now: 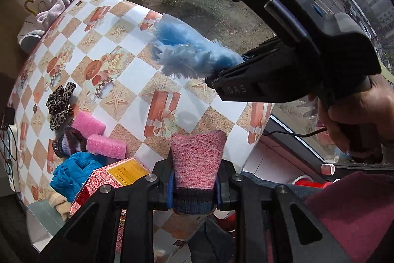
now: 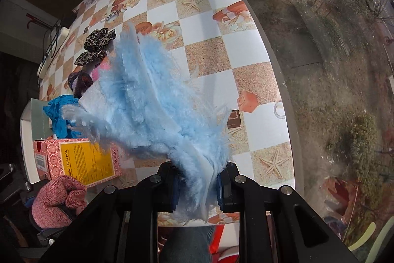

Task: Organize soft objects
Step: 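Carry the fluffy item with the right tool while the left tool carries the hat to the box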

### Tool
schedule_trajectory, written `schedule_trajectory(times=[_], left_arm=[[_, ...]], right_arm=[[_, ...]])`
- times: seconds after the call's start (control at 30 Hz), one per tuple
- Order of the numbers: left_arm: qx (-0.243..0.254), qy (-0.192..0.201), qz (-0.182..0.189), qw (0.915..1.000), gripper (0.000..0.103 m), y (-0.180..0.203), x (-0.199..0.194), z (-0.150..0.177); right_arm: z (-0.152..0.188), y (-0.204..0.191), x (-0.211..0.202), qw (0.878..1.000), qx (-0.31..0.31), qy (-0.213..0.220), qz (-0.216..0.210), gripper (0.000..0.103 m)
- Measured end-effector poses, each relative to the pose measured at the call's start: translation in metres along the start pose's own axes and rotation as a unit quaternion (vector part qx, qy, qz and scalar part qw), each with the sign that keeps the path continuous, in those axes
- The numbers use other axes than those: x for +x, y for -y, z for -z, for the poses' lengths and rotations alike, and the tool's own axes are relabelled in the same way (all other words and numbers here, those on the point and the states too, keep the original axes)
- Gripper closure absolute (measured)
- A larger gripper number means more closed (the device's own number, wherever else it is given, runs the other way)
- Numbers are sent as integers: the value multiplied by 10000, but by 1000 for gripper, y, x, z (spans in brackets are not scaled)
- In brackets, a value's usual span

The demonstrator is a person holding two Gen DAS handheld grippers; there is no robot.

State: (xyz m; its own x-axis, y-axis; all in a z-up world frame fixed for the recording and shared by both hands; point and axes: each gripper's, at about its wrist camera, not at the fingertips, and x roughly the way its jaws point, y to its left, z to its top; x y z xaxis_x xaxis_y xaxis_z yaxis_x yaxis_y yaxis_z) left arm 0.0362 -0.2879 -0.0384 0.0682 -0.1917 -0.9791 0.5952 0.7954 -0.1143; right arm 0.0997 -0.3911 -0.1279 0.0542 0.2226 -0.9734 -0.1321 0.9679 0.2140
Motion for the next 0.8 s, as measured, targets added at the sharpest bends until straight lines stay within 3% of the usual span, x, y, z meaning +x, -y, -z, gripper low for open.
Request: schedule_trajectory(times=[0.23, 0.47, 0.63, 0.8], left_arm=[[600, 82, 423, 9973, 77, 11, -11, 43], [1076, 167, 522, 9927, 76, 5, -30, 95], [698, 247, 291, 9968, 76, -26, -41, 128], [-66, 398, -77, 9992, 76, -70, -54, 158]], right_arm=[[51, -18, 6, 9996, 182, -201, 106, 79], [106, -48, 10, 9986, 337, -394, 140, 79], [134, -82, 14, 9981, -96, -589, 179, 79], [148, -121, 21, 9934, -832, -769, 174, 79]])
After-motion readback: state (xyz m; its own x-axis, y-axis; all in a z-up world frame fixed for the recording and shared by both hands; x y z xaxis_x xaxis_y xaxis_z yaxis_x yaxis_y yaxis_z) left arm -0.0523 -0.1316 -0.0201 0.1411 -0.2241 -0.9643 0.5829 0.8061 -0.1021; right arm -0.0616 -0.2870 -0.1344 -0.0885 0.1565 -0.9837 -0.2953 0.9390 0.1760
